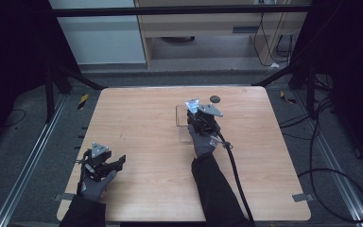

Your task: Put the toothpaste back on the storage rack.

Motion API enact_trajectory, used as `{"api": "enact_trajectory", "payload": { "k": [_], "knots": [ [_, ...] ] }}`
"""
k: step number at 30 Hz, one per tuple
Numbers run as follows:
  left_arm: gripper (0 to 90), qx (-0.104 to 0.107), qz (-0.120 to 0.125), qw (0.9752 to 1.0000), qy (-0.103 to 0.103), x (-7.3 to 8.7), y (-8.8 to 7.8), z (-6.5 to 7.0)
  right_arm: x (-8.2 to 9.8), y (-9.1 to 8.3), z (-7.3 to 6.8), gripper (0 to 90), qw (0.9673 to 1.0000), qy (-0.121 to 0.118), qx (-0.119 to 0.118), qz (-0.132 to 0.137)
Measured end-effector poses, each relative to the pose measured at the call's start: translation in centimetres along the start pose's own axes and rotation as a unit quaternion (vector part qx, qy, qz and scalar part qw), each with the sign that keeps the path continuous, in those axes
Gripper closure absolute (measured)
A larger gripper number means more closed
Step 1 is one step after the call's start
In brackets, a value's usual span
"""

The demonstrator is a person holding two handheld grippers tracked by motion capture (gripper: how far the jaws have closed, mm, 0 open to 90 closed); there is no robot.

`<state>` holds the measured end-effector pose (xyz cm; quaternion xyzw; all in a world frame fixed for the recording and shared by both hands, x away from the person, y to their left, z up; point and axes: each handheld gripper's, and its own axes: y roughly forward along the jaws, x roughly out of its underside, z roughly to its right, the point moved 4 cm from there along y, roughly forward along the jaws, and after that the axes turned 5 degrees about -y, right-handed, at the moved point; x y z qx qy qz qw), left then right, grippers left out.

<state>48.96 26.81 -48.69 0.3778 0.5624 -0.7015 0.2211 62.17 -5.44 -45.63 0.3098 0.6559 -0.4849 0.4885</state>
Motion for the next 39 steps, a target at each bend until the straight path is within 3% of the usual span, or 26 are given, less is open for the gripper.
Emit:
{"api": "enact_trajectory", "payload": {
  "k": [3,6,15,20,26,32,39],
  "knots": [
    [35.8,0.0,0.0,1.0,0.0,0.0,0.0,0.1,0.0,0.0,-0.1,55.6,0.9999,-0.003,-0.007,-0.011],
    [35.8,0.0,0.0,1.0,0.001,0.0,0.0,0.1,0.0,-0.1,-0.4,51.1,0.9997,-0.021,-0.004,-0.013],
    [35.7,0.001,0.0,1.0,0.001,0.0,0.1,0.1,-1.4,-2.2,0.4,38.1,0.9993,-0.027,0.008,0.025],
    [35.7,0.001,-0.001,1.0,0.001,0.0,0.1,0.1,-2.7,-4.0,0.6,30.7,0.9989,-0.026,-0.013,0.037],
    [35.6,0.001,-0.003,1.0,0.002,0.1,0.1,0.1,-3.2,-6.7,1.2,23.5,0.998,-0.034,-0.044,0.029],
    [35.4,0.002,-0.003,1.0,0.002,0.2,0.1,0.3,-2.7,-9.6,2.2,20.2,0.9967,-0.045,-0.065,0.02],
    [34.7,0.002,-0.004,1.0,0.003,0.3,0.2,0.3,-0.1,-12.7,4.1,17.9,0.9959,-0.057,-0.07,-0.006]
  ]
}}
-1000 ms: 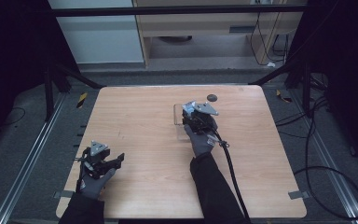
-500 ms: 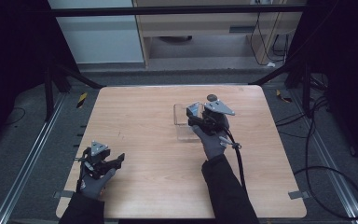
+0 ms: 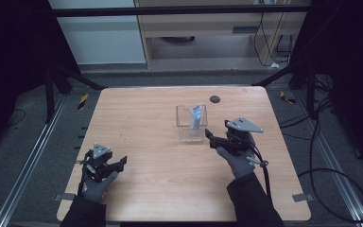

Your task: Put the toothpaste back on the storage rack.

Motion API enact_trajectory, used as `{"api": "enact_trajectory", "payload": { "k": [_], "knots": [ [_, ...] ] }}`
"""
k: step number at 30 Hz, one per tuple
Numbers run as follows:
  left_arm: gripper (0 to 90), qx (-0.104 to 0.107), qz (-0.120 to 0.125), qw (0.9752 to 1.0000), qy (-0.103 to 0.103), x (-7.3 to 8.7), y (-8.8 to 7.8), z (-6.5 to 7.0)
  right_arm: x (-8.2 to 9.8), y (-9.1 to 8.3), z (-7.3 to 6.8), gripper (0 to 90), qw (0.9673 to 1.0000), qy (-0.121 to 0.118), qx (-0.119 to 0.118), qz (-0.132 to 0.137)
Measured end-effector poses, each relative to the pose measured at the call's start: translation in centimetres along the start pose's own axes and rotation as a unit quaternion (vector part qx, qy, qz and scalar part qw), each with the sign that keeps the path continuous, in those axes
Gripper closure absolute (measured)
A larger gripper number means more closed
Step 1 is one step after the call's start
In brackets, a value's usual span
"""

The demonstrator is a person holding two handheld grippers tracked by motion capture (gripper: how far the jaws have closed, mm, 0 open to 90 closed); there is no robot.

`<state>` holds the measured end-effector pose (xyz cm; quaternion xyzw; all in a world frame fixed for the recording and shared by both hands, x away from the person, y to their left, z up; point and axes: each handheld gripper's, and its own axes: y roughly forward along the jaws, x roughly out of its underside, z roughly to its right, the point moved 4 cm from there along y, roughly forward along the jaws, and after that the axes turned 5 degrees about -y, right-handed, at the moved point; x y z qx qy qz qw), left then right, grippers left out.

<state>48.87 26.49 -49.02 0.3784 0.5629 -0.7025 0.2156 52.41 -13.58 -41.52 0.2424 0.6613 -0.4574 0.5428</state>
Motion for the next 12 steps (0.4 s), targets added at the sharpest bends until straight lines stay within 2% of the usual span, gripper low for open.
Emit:
{"api": "enact_trajectory", "payload": {
  "k": [6,12],
  "knots": [
    [33.8,0.002,-0.001,1.0,0.004,0.1,0.0,0.1,3.4,-2.1,1.5,17.4,0.9996,0.004,0.005,-0.027],
    [32.6,0.003,-0.003,1.0,0.007,0.1,0.1,0.0,6.3,-3.9,3.0,17.1,0.998,0.012,0.021,-0.058]
  ]
}}
